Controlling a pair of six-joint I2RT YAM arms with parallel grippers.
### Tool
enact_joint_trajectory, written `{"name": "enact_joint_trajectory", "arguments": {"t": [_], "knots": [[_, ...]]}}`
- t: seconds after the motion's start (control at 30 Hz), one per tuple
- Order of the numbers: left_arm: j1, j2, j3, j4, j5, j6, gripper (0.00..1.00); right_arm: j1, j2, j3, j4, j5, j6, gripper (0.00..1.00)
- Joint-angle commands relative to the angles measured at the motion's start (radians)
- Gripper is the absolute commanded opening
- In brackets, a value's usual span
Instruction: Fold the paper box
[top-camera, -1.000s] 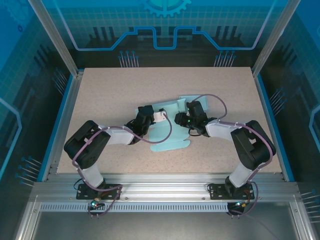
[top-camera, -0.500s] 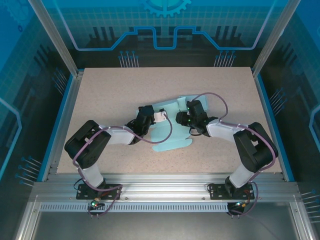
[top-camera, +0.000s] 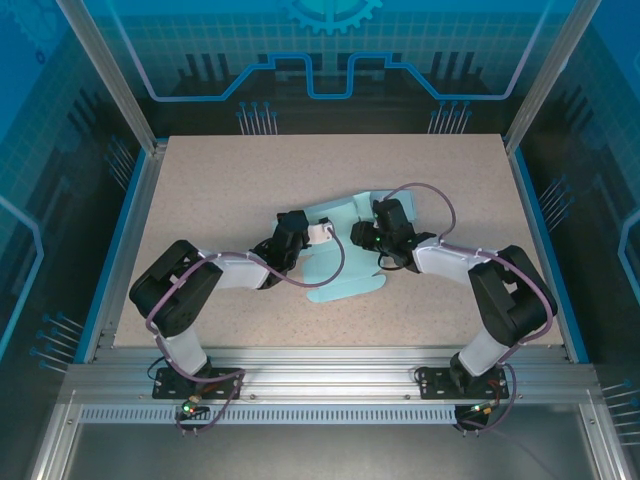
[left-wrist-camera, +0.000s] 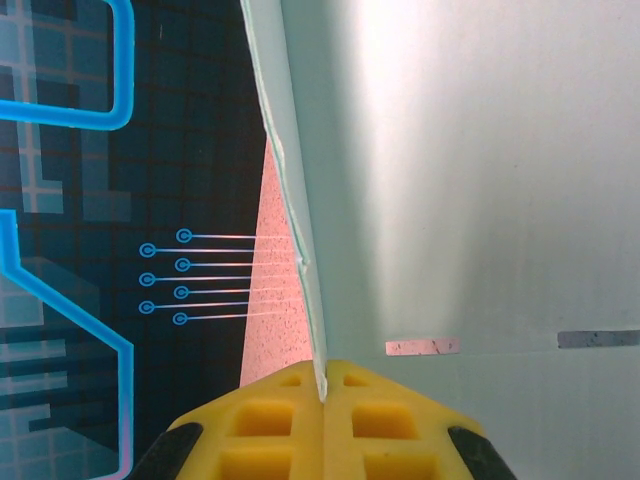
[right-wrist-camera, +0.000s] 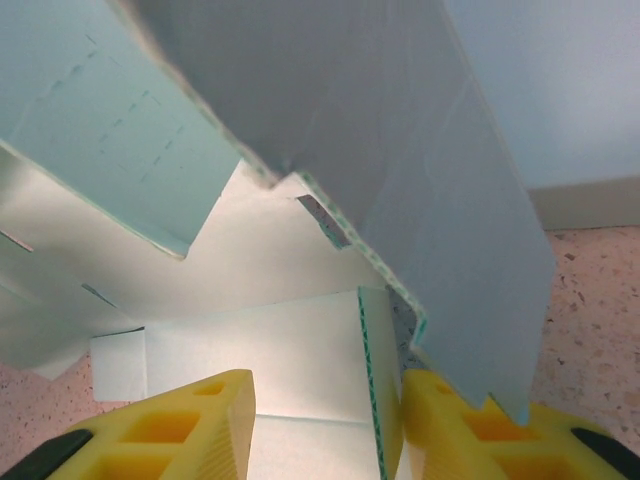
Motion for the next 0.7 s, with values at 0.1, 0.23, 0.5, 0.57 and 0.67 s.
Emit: {"name": "enact_joint_trajectory", "arguments": {"t": [0.1, 0.23, 0.5, 0.57, 0.67], "knots": [[-0.019, 0.022, 0.026, 0.008, -0.007, 0.024, 0.00, 0.020, -0.035, 0.021, 0.024, 0.014, -0.009, 0.44], [-0.019, 0.030, 0.029, 0.008, -0.012, 0.032, 0.00, 0.023, -0.041, 0.013, 0.030, 0.027, -0.010, 0.42], [-0.020, 0.036, 0.032, 0.018, -0.015, 0.040, 0.00, 0.024, -0.055, 0.010, 0.027, 0.051, -0.027, 0.38], [-0.021, 0.038, 0.034, 0.022, -0.016, 0.044, 0.00, 0.024, -0.053, 0.014, 0.029, 0.053, -0.031, 0.37], [-0.022, 0.039, 0.035, 0.025, -0.015, 0.049, 0.00, 0.023, -0.045, 0.022, 0.022, 0.056, -0.041, 0.37]]}}
